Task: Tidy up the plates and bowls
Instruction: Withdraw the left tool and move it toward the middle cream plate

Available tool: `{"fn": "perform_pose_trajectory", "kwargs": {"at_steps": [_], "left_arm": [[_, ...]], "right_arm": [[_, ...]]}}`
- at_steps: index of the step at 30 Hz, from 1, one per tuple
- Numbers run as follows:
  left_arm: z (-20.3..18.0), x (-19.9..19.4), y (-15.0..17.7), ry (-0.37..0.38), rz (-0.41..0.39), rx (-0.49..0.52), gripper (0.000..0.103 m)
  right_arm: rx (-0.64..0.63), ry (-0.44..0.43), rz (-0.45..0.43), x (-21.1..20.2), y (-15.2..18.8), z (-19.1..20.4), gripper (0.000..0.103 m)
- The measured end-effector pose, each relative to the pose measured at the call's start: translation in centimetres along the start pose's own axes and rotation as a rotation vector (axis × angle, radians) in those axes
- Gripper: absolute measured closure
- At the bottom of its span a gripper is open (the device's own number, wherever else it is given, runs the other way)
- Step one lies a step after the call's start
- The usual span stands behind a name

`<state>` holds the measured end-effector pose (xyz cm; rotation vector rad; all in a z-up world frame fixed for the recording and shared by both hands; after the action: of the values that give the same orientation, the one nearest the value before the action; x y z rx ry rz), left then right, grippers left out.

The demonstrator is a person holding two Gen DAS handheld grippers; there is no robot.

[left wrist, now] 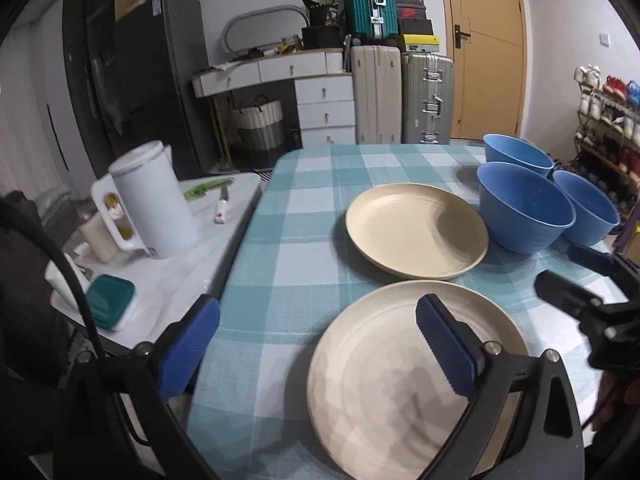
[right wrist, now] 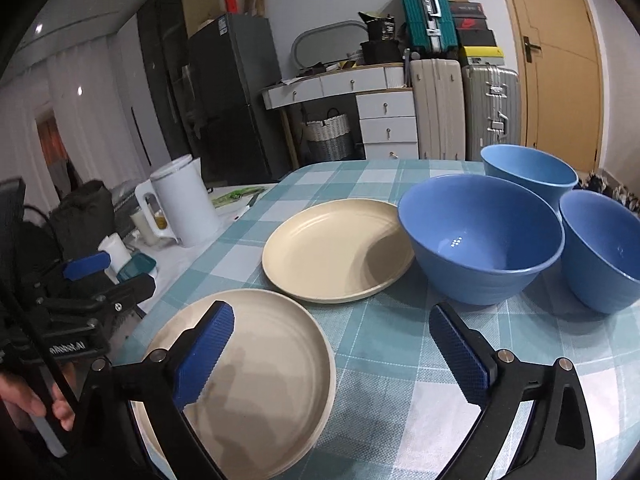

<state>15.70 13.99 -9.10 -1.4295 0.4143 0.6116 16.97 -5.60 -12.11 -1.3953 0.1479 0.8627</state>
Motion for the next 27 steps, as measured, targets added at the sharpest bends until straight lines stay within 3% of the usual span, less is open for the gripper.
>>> {"fn": "perform_pose_trajectory", "kwargs": {"at_steps": [10,17,24,27], "left_arm": [[-0.3,0.1,-1.2,-0.027,-0.035,0.025,0.003],[-0.1,2.6,-4.8,0.019,0.001,0.001,0.001],[-2.2,9.3,-8.8,0.034,0.115,0.067,0.000],[-2.9,13.2,-8.6,0.066,0.229,0.034,0.000]], "right_arm": [[0.054,-0.027,-0.002,-0.4,0.1,-1.0,0.002],[0.097,-0.070,0.005,-0.4,-0.1,-1.4,0.001],[0.089,-0.067,0.017,0.0,-0.5,-1.7,0.001],[0.066,-0.066,0.021,0.1,-0.5,-1.4,0.001]]}}
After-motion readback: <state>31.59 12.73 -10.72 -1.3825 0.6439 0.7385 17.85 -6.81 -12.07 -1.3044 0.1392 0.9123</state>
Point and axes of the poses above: each gripper's, at about its wrist camera, not at the fingertips, and x roughly the way its jaws point, z to its left, y to its underside, the point moved 10 cm from there along x, roughly the way its jaws point, and after that the axes turned 2 degrees about -y, right-handed, at the moved point
